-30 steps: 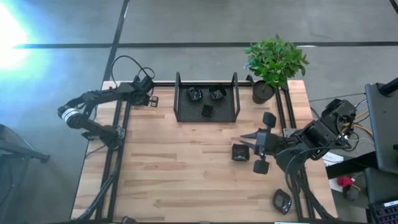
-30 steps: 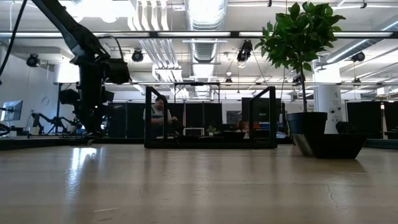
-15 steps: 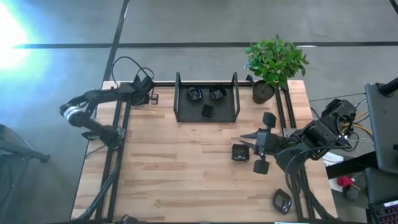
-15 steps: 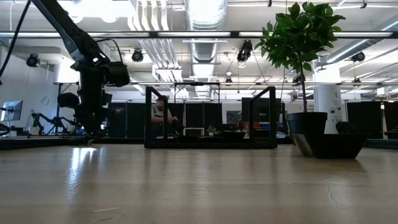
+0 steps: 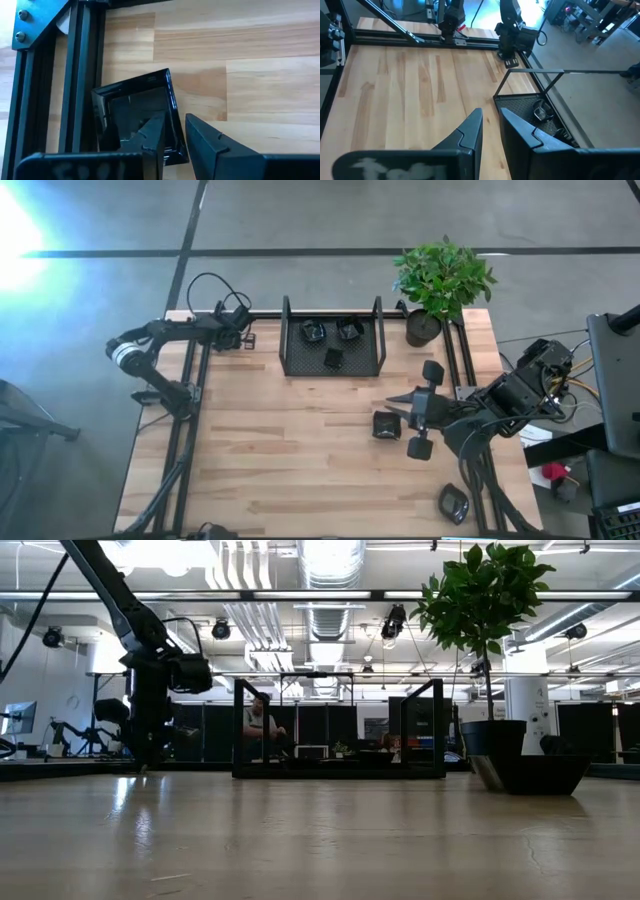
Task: Pick & Place Mini shaped plates
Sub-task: Stack the black square plate on top of the black square plate on the shelf
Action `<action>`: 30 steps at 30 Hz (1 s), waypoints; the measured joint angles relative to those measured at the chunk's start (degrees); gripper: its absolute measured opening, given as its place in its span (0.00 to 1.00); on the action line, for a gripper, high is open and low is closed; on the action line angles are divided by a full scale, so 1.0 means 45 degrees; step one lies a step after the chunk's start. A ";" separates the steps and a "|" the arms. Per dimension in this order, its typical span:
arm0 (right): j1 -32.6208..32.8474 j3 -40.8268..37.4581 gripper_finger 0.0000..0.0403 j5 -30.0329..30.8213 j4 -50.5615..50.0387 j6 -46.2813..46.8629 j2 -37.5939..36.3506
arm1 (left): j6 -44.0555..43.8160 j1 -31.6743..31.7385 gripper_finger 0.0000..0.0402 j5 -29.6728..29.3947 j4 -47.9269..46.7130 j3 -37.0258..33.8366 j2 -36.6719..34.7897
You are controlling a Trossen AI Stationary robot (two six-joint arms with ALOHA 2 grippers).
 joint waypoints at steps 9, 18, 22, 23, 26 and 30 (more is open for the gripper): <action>-0.0001 0.0000 0.15 -0.0021 0.0041 0.0132 0.0000 | -0.0002 0.0000 0.09 0.0009 -0.0097 0.0000 -0.0005; 0.0000 0.0000 0.15 -0.0021 0.0036 0.0092 0.0005 | 0.0085 0.0000 0.00 -0.0011 -0.0133 0.0000 -0.0015; 0.0000 0.0000 0.15 -0.0021 0.0021 0.0073 0.0005 | 0.0392 -0.0040 0.00 0.0018 -0.0322 0.0002 -0.0048; -0.0002 0.0000 0.15 -0.0020 0.0021 0.0057 0.0005 | 0.0440 -0.0066 0.00 0.0023 -0.0459 0.0005 -0.0070; 0.0000 0.0000 0.15 -0.0019 -0.0001 0.0049 0.0005 | 0.0466 -0.0176 0.00 0.0061 -0.0974 0.0004 -0.0202; 0.0000 0.0000 0.15 -0.0016 -0.0032 0.0049 0.0005 | 0.0688 -0.0491 0.00 0.0023 -0.1437 -0.0019 -0.0535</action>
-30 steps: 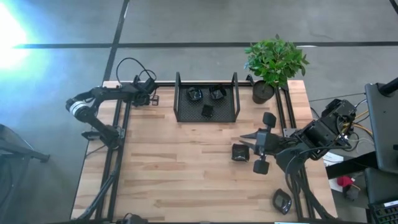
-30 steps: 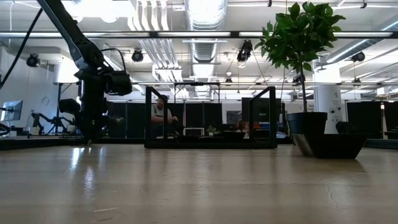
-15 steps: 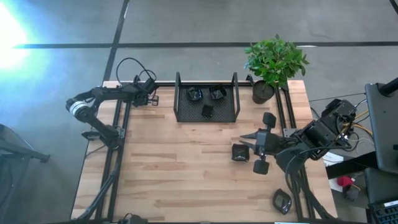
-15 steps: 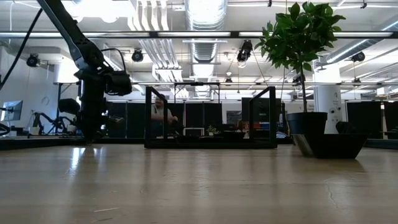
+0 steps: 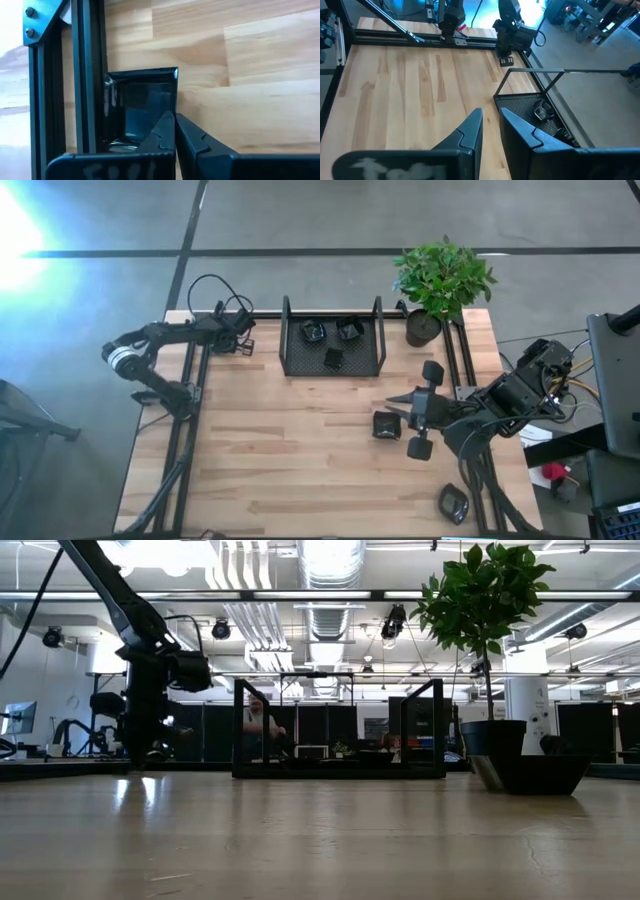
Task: Pick & Place Mini shaped plates
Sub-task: Stack the black square plate on top of the black square plate on the shelf
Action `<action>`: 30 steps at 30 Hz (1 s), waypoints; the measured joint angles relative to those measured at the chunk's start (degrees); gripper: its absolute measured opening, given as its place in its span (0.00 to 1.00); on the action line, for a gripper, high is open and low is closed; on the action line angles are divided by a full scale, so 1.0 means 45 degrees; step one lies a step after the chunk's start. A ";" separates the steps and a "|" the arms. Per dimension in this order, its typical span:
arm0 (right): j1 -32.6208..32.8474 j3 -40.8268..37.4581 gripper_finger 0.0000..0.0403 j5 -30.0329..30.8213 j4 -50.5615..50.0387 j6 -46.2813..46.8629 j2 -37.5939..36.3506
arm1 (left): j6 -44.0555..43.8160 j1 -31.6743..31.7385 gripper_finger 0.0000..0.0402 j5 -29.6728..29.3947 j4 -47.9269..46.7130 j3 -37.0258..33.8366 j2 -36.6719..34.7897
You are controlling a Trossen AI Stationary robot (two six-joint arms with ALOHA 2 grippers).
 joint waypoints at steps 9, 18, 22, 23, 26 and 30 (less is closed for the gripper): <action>0.0000 0.0000 0.15 0.0034 -0.0003 0.0018 0.0000 | 0.0649 -0.0879 0.00 -0.0005 -0.0529 -0.0010 -0.1125; -0.0002 0.0000 0.15 0.0036 -0.0007 0.0000 0.0000 | 0.1560 -0.1700 0.00 -0.0107 -0.0573 -0.0015 -0.2307; 0.0000 0.0000 0.15 0.0039 -0.0015 -0.0034 0.0000 | 0.1827 -0.2035 0.00 -0.0159 -0.0563 -0.0024 -0.2861; 0.0000 0.0000 0.15 0.0039 -0.0019 -0.0034 0.0000 | 0.1889 -0.2105 0.00 -0.0225 -0.0566 -0.0024 -0.2997; -0.0005 0.0000 0.15 0.0044 -0.0015 0.0059 0.0000 | 0.2135 -0.2303 0.00 -0.0560 -0.0563 -0.0024 -0.3381; -0.0005 0.0000 0.15 0.0045 -0.0001 0.0089 0.0000 | 0.2521 -0.2558 0.00 -0.0602 -0.0567 -0.0011 -0.4057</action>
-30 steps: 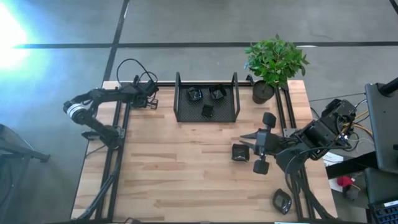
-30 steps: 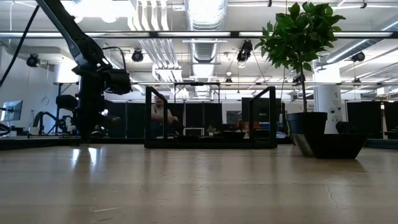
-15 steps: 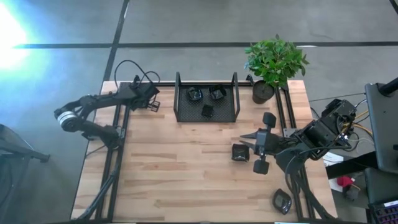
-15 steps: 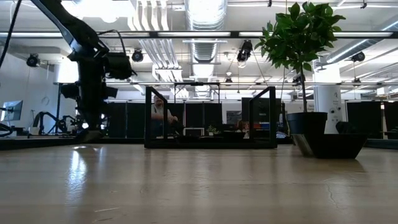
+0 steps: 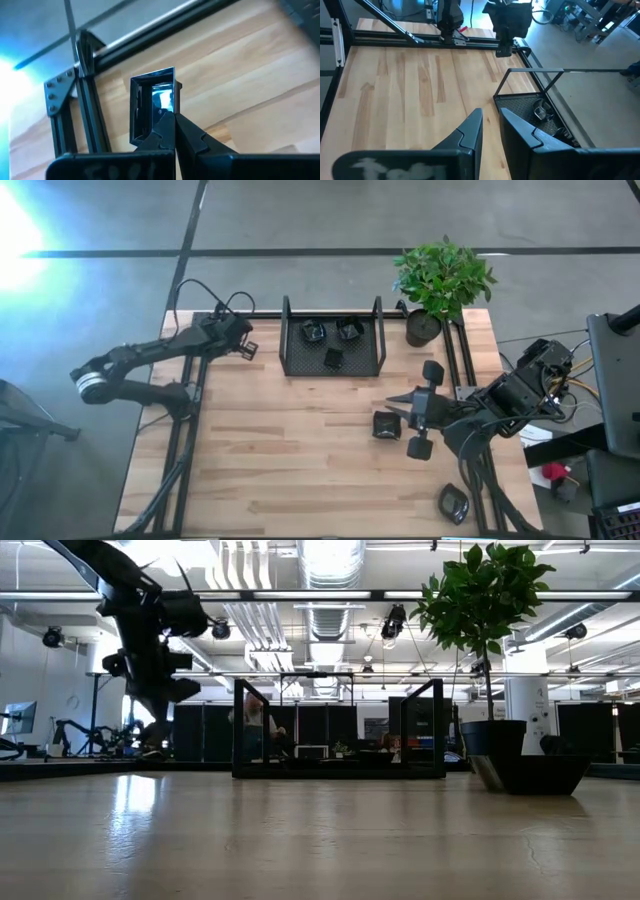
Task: Pick & Place Mini shaped plates
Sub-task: Stack the black square plate on top of the black square plate on the shelf
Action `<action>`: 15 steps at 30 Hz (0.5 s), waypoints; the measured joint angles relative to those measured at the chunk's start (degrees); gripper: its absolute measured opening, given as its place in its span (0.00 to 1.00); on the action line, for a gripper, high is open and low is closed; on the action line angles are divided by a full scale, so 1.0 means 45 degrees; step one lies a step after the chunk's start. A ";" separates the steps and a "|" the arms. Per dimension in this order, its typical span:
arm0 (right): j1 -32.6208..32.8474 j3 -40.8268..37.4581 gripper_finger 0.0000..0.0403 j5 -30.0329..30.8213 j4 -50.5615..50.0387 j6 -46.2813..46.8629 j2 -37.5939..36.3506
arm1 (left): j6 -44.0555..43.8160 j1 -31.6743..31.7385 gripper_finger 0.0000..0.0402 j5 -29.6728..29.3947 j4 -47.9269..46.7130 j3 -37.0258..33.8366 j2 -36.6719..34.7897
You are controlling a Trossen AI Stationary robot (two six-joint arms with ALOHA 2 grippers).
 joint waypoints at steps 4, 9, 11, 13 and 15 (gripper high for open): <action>0.0000 0.0000 0.15 0.0009 -0.0004 -0.0044 -0.0005 | 0.0455 -0.0419 0.00 -0.0005 -0.0004 0.0006 -0.0926; 0.0000 0.0000 0.15 0.0013 0.0002 0.0180 -0.0010 | 0.1035 -0.1051 0.00 -0.0092 0.0009 0.0011 -0.1922; 0.0000 0.0000 0.15 0.0011 0.0006 0.0181 -0.0010 | 0.1249 -0.1262 0.00 -0.0111 0.0013 0.0011 -0.2216; 0.0000 0.0000 0.15 0.0013 0.0006 -0.0015 -0.0010 | 0.1364 -0.1424 0.00 -0.0183 0.0082 0.0017 -0.2452; 0.0000 0.0000 0.15 0.0018 0.0011 -0.0232 -0.0010 | 0.1603 -0.1535 0.00 -0.0259 0.0103 0.0140 -0.2634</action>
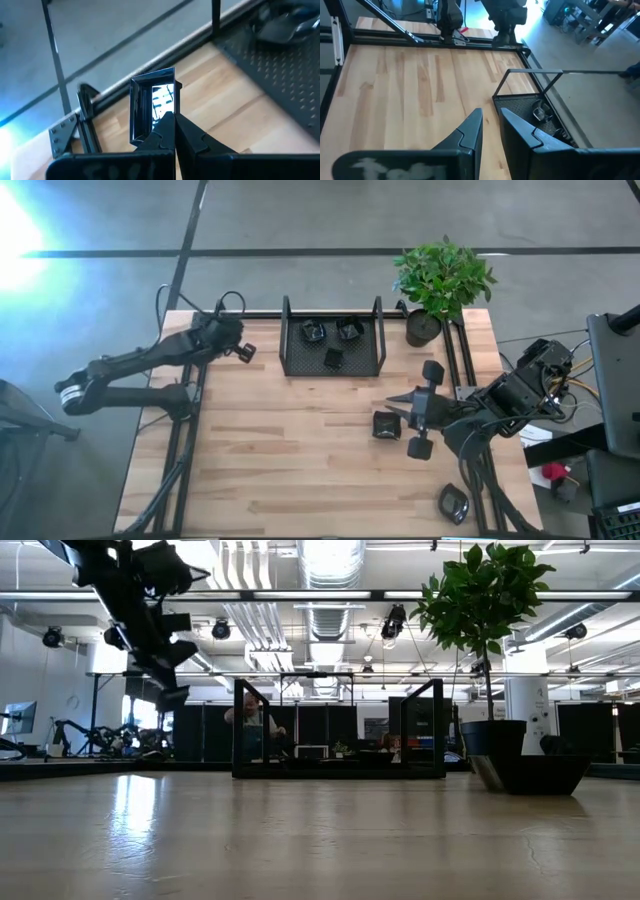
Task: Pick & Place Mini shaped plates
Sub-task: Stack the black square plate on top of the black square plate on the shelf
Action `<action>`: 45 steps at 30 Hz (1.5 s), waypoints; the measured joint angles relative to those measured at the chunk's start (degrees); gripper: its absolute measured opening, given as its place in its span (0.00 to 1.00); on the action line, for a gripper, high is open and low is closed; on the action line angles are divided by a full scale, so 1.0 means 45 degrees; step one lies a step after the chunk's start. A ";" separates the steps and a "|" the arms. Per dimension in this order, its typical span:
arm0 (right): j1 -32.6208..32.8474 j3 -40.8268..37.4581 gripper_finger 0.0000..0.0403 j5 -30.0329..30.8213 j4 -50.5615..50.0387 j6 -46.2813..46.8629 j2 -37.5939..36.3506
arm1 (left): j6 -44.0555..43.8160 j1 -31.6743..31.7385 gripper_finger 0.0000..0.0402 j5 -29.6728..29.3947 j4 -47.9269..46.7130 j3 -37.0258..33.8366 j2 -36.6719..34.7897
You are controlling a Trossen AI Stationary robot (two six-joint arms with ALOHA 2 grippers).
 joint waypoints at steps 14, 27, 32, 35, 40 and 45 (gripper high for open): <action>0.0000 0.0000 0.15 0.0005 0.0006 -0.0489 -0.0010 | 0.2563 -0.0374 0.00 -0.0136 0.0067 0.3531 0.0713; 0.0000 0.0000 0.15 0.0000 0.0005 -0.0489 -0.0010 | 0.5605 -0.2329 0.00 0.0539 0.0141 0.6505 0.4123; 0.0000 -0.0002 0.15 -0.0002 0.0000 -0.0491 -0.0010 | 0.6938 -0.3123 0.00 0.1162 0.0732 0.7141 0.5325; 0.0000 -0.0001 0.15 -0.0006 0.0000 -0.0490 -0.0010 | 0.7665 -0.3546 0.00 0.1751 0.1340 0.7216 0.5900; 0.0000 0.0000 0.15 -0.0019 -0.0005 -0.0489 -0.0010 | 0.8804 -0.4041 0.00 0.2731 0.2340 0.6700 0.6867; 0.0000 0.0000 0.15 -0.0024 -0.0015 -0.0489 -0.0010 | 0.9927 -0.4260 0.00 0.3683 0.3683 0.6215 0.7911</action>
